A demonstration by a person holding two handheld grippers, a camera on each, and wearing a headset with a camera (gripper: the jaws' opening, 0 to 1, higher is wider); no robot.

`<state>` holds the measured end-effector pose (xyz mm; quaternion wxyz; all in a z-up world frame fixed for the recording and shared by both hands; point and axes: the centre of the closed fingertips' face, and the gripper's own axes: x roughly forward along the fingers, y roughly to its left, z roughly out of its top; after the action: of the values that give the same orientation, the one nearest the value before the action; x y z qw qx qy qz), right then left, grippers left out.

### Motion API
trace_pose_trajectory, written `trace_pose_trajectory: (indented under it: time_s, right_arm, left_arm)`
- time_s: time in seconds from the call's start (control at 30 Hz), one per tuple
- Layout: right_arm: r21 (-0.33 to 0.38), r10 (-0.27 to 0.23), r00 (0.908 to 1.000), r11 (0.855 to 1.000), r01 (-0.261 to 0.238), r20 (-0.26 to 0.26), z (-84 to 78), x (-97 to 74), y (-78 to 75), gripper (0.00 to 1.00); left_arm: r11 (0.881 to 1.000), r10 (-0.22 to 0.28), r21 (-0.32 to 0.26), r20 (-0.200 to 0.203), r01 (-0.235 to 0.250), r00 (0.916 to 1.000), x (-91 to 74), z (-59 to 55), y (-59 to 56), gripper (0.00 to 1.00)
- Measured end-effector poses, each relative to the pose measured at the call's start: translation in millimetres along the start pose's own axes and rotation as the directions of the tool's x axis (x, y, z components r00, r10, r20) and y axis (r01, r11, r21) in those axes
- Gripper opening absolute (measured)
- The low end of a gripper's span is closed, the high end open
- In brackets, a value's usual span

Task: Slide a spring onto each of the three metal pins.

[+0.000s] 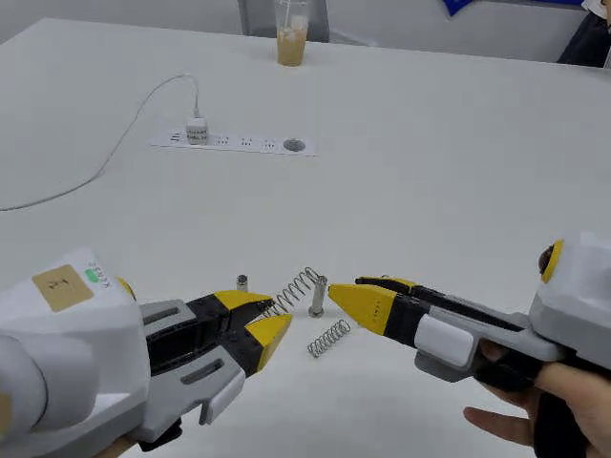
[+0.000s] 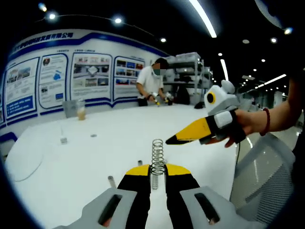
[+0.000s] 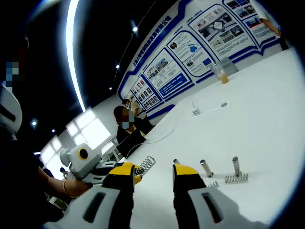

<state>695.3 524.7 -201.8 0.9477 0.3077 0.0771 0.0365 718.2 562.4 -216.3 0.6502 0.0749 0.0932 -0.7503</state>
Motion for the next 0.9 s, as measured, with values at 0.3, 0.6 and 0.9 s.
trace_pose_trajectory:
  time_s: [0.3, 0.6, 0.9]
  right_arm:
    - [0.075, 0.059, 0.9978, 0.995, -0.061, 0.031, 1.9, 7.5, 10.2, 0.26]
    - [0.127, 0.117, 0.9925, 0.985, -0.120, 0.035, 3.7, 13.2, 20.6, 0.16]
    - [0.135, 0.139, 0.9899, 0.981, -0.141, 0.026, 4.2, 15.1, 24.1, 0.12]
  left_arm:
    - [0.999, -0.036, 0.005, 0.062, 0.036, 0.9974, -0.9, 6.8, -8.4, 0.10]
    - [0.999, -0.052, 0.013, 0.099, 0.051, 0.9937, -2.2, 13.0, -13.7, 0.10]
    - [0.999, -0.046, 0.022, 0.093, 0.044, 0.9946, -1.2, 10.9, -12.4, 0.10]
